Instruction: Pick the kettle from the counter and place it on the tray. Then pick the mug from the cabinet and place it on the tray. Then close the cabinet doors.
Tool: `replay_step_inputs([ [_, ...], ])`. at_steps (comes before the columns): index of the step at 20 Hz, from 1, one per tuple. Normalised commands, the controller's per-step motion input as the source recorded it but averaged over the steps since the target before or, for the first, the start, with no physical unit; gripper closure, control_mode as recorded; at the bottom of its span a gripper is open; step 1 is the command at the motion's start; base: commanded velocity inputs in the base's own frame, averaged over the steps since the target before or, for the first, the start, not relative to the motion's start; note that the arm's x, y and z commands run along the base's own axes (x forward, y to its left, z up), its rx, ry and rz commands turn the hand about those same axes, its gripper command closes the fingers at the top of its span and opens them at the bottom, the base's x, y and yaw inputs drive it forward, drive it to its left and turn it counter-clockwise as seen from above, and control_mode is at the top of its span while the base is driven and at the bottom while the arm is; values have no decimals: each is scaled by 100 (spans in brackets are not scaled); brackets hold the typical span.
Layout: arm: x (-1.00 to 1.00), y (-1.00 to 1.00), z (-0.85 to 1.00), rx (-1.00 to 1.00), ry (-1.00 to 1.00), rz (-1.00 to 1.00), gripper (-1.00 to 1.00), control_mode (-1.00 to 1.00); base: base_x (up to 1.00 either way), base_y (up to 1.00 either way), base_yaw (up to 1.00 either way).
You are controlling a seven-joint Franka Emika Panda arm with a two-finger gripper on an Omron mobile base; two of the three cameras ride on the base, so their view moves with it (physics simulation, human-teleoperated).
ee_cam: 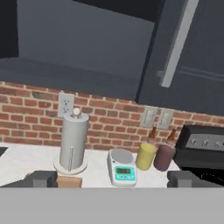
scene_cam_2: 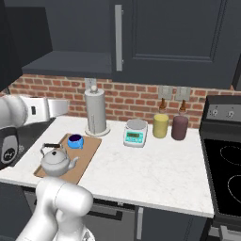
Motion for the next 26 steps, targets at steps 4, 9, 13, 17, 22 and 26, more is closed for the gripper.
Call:
replay_step_inputs([
  [4,56,23,-75,-14,-15,0,-100,-100,0,0,0],
  [9,65,-8,-57,0,-12,8,-100,-100,0,0,0],
  [13,64,-9,-62,0,-14,15,-100,-100,0,0,0],
  [17,52,2,-69,0,-12,8,-100,-100,0,0,0],
  [22,9,40,-40,-2,-14,0,-100,-100,0,0,0],
  [26,-3,64,-9,-10,-12,-10,-100,-100,0,0,0],
])
